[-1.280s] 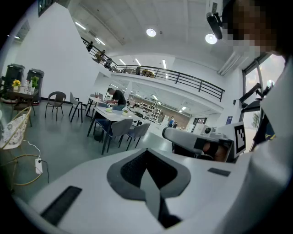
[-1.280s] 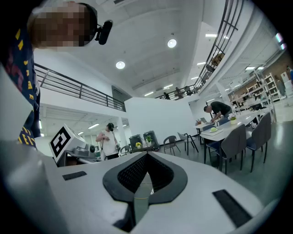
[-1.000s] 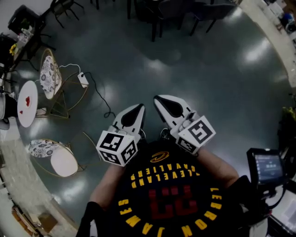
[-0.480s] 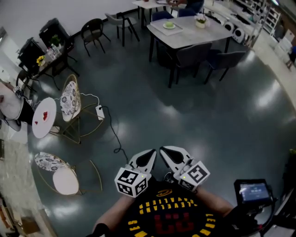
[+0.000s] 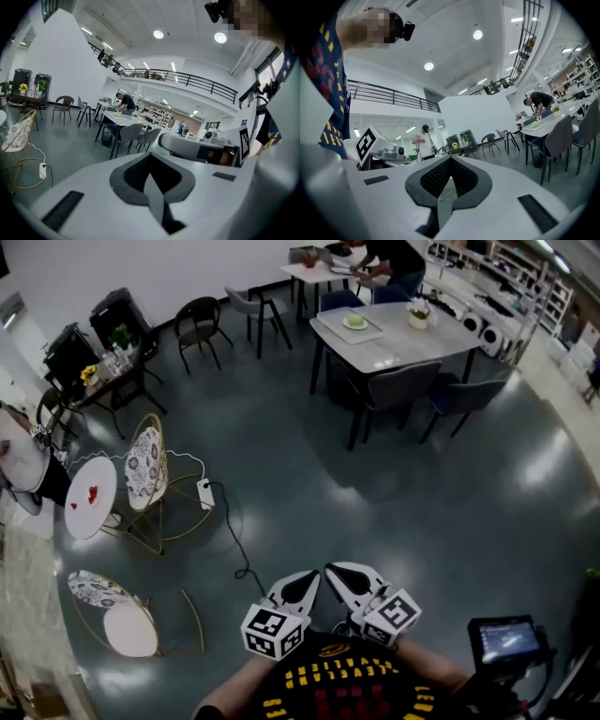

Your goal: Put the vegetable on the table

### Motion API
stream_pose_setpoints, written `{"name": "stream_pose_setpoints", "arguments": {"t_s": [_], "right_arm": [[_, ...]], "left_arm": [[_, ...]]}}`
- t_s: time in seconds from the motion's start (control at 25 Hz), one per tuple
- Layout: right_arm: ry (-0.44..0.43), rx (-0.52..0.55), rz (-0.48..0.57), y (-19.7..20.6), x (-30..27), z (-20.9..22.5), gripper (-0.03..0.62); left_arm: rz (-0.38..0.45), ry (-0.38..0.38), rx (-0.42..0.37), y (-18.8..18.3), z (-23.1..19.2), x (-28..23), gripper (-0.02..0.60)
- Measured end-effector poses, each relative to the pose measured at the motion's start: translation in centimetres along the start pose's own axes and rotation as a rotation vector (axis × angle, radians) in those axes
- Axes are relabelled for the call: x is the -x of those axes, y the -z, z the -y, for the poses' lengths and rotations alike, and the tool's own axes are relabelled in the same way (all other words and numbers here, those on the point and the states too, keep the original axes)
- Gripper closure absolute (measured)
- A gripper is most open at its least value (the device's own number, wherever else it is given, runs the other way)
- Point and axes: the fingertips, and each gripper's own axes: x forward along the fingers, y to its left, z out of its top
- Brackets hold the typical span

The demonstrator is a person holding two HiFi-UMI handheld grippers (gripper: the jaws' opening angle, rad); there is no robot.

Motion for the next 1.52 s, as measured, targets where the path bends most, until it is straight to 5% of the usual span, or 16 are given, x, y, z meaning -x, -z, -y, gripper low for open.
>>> {"name": "stream_pose_setpoints", "arguments": {"t_s": [0.56,0.88,1.52], "right_arm": [[0.114,0.012,-0.007,-3.9,-17.7,6.9,0.599],[0.153,-0.01,-0.057,-4.2,-23.2,12.0,0.599],[0.035,-0.129,-0.001,-12.4,-30.7,31.1,0.599]], "left_arm": [[0.008,0.111,-0.036,-10.0,-16.1,-4.2,0.581],[0.018,0.173,-0.004,-13.0,-21.3,-8.1,0.581],[0.063,-0.024,-0.015,-24.8,-28.8,-23.3,0.581]]}}
